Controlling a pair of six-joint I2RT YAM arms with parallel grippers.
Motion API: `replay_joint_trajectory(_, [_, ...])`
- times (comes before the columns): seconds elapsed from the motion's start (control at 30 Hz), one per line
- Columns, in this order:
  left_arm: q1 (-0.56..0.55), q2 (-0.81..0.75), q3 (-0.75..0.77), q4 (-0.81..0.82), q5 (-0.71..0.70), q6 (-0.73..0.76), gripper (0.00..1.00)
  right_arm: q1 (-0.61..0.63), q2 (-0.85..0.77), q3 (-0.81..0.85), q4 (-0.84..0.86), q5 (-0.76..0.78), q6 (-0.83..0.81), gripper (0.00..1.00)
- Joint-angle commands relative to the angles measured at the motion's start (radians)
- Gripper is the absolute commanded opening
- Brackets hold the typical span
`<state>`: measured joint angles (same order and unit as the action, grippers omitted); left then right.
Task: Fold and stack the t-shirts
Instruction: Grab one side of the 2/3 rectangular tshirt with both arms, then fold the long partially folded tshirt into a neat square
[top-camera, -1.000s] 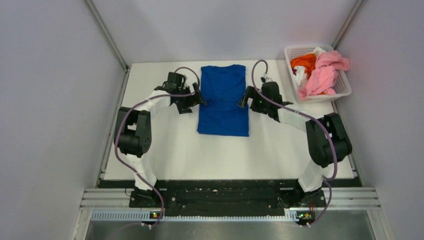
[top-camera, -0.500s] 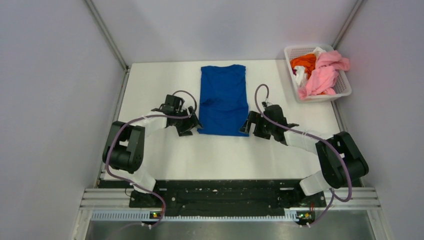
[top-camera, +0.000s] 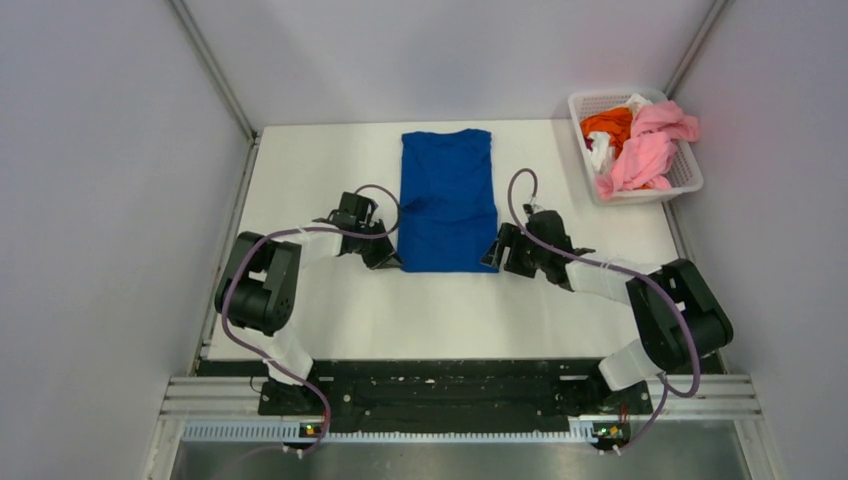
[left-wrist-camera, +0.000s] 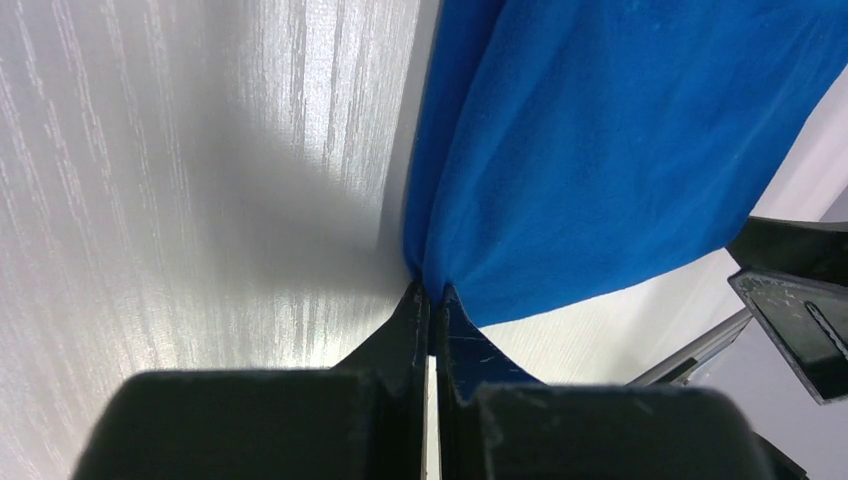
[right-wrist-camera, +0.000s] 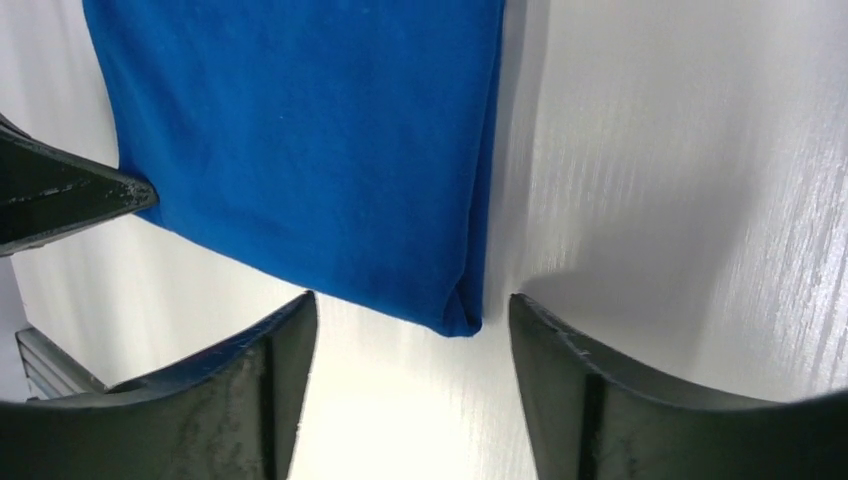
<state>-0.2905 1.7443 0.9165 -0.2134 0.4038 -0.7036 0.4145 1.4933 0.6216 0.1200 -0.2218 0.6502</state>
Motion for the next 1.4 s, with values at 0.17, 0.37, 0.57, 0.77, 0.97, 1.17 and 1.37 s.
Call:
replay_joint_trajectory(0.17, [-0.006, 0.010, -0.035, 0.006, -0.075, 0.024, 0.00, 0.020, 0.085, 0.000, 0.031, -0.009, -0.009, 0.50])
replay_joint_trajectory(0.37, [-0.005, -0.001, -0.050, 0.012, -0.082, 0.018, 0.00, 0.058, 0.070, -0.031, -0.001, -0.009, -0.015, 0.43])
replay_joint_trajectory(0.57, [-0.005, -0.039, -0.104, 0.030, -0.101, 0.015, 0.00, 0.070, 0.062, -0.039, -0.029, 0.039, -0.018, 0.20])
replay_joint_trajectory(0.77, [-0.009, -0.128, -0.175, 0.025, -0.130, 0.016, 0.00, 0.085, 0.015, -0.056, -0.033, -0.018, -0.021, 0.00])
replay_joint_trajectory(0.97, [-0.067, -0.381, -0.274, -0.093, -0.209, 0.010, 0.00, 0.125, -0.196, -0.094, -0.151, -0.173, -0.043, 0.00])
replay_joint_trajectory(1.17, [-0.145, -0.850, -0.285, -0.329, -0.316, -0.009, 0.00, 0.152, -0.502, -0.089, -0.294, -0.338, -0.046, 0.00])
replay_joint_trajectory(1.37, [-0.166, -1.079, -0.177, -0.520, -0.297, -0.020, 0.00, 0.152, -0.670, -0.041, -0.296, -0.470, -0.019, 0.00])
